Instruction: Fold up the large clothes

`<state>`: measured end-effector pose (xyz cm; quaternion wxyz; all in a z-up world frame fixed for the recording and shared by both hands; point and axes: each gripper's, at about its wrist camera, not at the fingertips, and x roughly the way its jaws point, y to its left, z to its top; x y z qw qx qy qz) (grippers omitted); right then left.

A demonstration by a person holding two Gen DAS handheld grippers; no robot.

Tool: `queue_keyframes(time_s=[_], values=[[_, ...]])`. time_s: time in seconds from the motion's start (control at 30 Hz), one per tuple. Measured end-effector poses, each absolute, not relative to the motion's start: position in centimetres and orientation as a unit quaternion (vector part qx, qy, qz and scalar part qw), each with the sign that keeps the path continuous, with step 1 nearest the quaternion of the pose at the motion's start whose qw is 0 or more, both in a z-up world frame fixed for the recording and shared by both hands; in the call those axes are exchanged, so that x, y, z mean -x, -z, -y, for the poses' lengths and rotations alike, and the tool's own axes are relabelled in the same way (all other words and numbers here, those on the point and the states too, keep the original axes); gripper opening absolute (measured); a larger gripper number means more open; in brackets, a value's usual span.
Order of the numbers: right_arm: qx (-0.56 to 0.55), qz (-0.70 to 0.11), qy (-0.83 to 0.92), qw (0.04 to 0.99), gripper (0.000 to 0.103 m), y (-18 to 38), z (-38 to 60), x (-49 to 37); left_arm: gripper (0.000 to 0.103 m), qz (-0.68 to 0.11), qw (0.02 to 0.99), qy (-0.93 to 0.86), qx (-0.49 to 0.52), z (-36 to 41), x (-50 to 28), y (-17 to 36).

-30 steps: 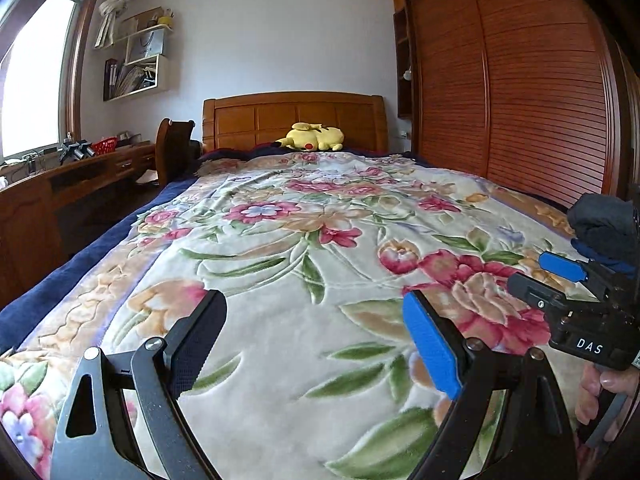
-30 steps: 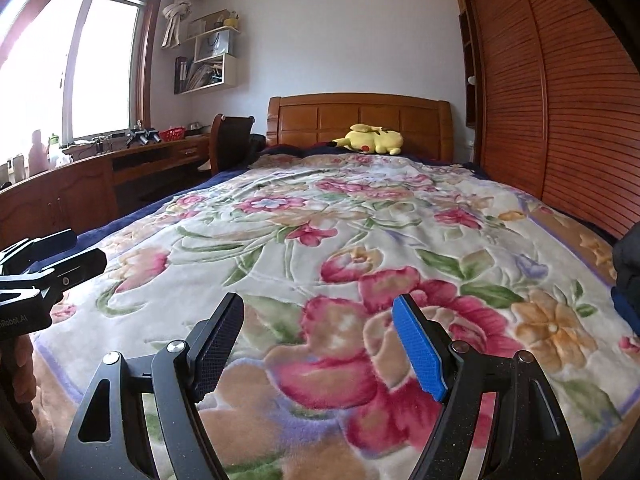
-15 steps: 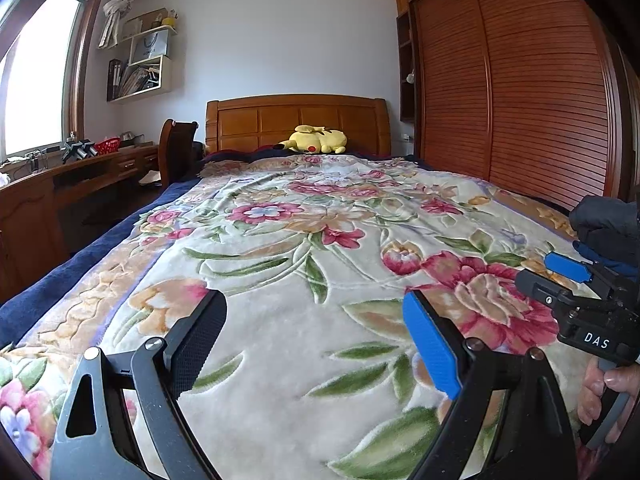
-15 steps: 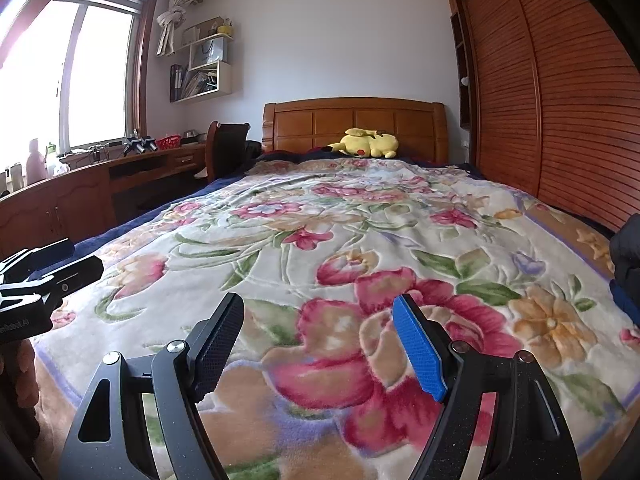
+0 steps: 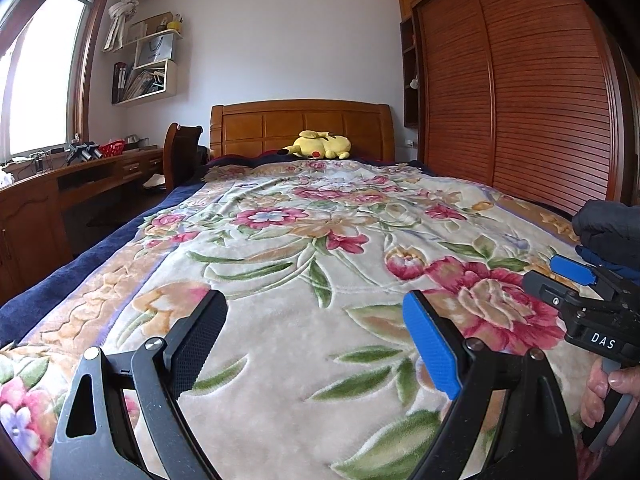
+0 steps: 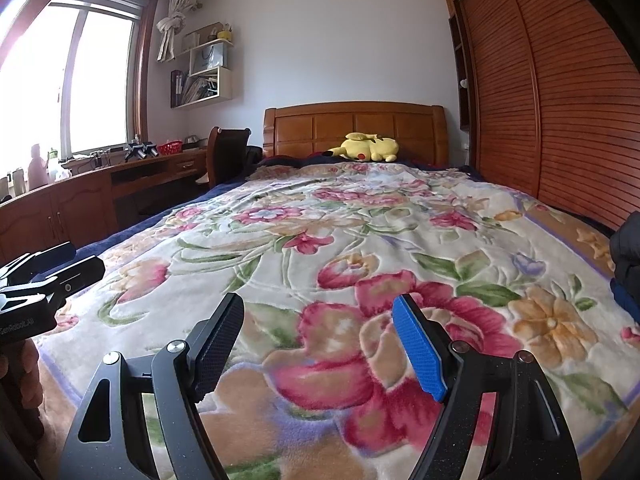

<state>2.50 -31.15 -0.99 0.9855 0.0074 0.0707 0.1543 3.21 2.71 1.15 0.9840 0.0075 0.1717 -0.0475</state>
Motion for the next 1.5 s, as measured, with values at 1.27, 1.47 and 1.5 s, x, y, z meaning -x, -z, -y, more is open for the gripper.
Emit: queue_keyframes(time_s=[1.27,1.47,1.5], values=[[-0.013,-0.062,-0.154,0.986,0.079,1.12,30.88,-2.75,0.09,-0.17,0.984,0.045,-0.011,-2.63,-3.29,-0.78],[-0.013,-0.062,-0.154,0.986,0.079,1.14,30.86,-2.76,0.09,-0.171,0.984,0.045,-0.011,-2.64,-3.33,-0.74],[-0.013,-0.062,-0.154,0.986,0.079,1.15,30.88,-2.75,0.09,-0.171,0.984,0.045,-0.011,-2.6,-3.28,-0.77]])
